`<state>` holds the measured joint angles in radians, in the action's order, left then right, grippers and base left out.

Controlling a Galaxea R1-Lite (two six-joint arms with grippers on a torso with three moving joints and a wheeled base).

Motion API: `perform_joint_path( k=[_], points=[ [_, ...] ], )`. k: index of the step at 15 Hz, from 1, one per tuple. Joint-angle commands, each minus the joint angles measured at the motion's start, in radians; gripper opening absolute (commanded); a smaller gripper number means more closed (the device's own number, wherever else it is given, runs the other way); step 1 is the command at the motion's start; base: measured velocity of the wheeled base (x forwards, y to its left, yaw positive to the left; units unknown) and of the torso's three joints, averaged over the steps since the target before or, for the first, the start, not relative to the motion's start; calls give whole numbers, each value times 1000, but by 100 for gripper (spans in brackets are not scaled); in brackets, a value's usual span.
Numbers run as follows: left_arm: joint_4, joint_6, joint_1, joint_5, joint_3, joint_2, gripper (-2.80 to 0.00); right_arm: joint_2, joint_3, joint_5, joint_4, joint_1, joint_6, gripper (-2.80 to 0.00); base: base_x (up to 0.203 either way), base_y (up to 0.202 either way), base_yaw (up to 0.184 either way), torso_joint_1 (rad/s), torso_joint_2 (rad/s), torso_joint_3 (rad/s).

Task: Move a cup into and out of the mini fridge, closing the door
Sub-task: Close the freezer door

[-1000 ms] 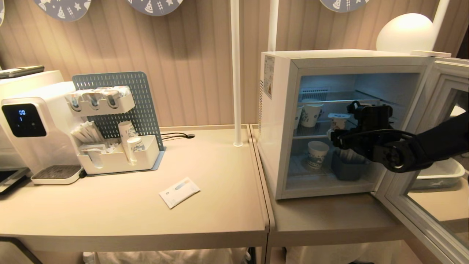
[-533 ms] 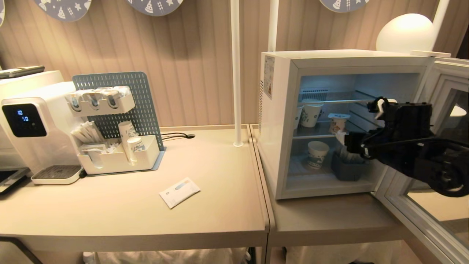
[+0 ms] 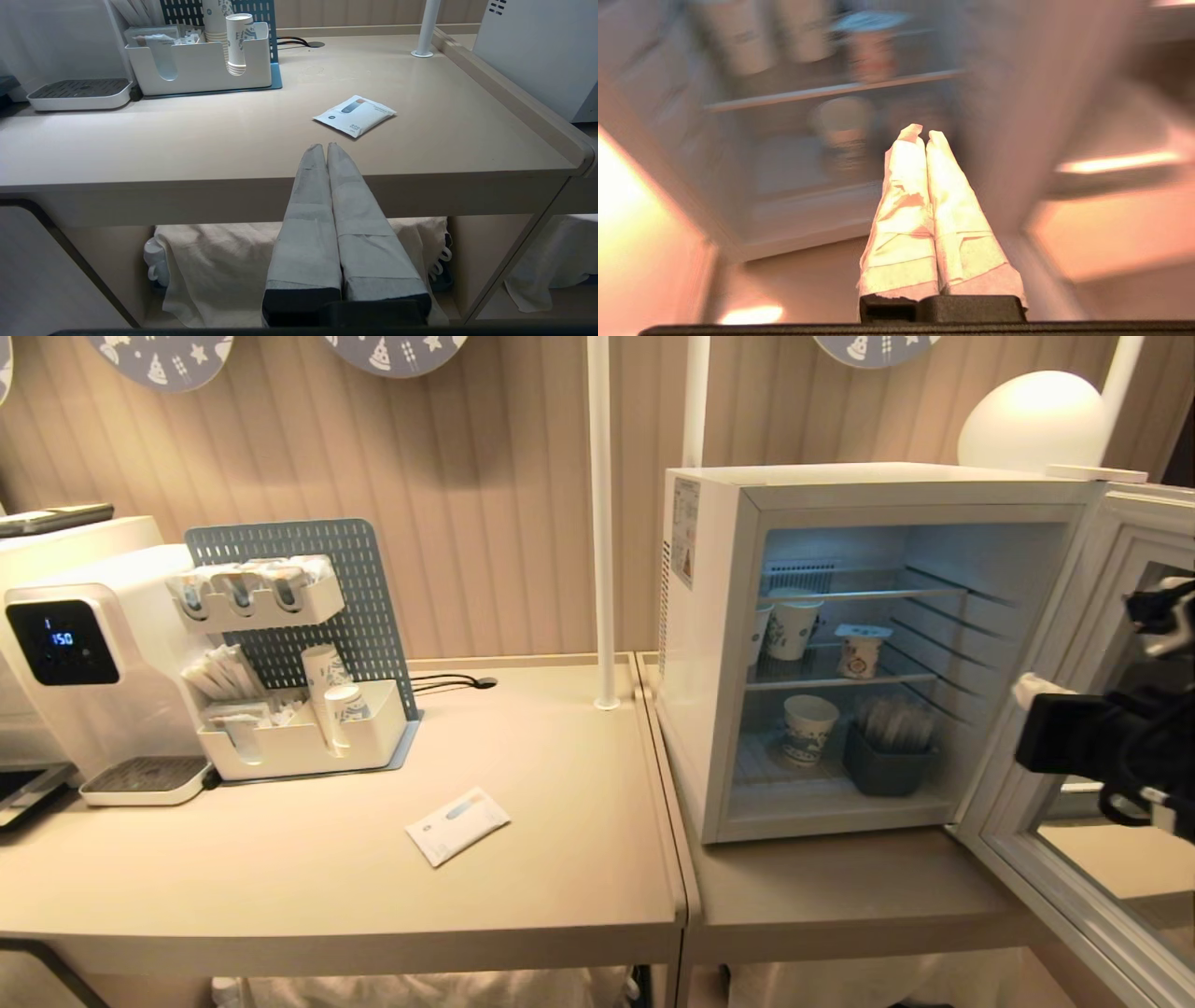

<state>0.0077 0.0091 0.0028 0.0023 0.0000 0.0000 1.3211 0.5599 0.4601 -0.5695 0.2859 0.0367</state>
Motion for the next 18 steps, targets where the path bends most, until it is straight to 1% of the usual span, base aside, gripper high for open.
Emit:
perform_joint_path(
  k=[1,3,4,5,6,8,11,13,14,15,16,18],
  points=[
    [0,0,0,0,2,2,-280,-191,-39,154,26,8,-24,-280,0,0,0,0,0,0],
    [0,0,0,1,1,2,-280,-350,-85,344,88,29,-58,-280,0,0,0,0,0,0],
    [0,0,0,0,1,2,-280,-426,-112,418,113,32,-72,-280,0,0,0,0,0,0],
    [0,-1,0,-1,2,2,-280,-513,-140,459,135,16,-83,-280,0,0,0,0,0,0],
    [0,0,0,1,2,2,-280,-600,-173,486,162,-25,-93,-280,0,0,0,0,0,0],
    [0,-1,0,0,0,2,-280,-779,-236,502,227,-118,-111,-280,0,0,0,0,0,0],
    [0,0,0,1,2,2,-280,-1035,-358,507,326,-202,-115,-280,0,0,0,0,0,0],
    [0,0,0,-1,2,2,-280,-1195,-421,497,367,-253,-151,-280,0,0,0,0,0,0],
    [0,4,0,-1,0,2,-280,-1267,-444,482,393,-264,-163,-280,0,0,0,0,0,0],
    [-2,9,0,-1,2,2,-280,-1314,-485,430,400,-272,-164,-280,0,0,0,0,0,0],
    [-2,9,0,0,2,2,-280,-1329,-518,299,385,-276,-150,-280,0,0,0,0,0,0],
    [-2,5,0,1,2,2,-280,-1325,-543,-54,393,-281,-91,-280,0,0,0,0,0,0]
  ],
)
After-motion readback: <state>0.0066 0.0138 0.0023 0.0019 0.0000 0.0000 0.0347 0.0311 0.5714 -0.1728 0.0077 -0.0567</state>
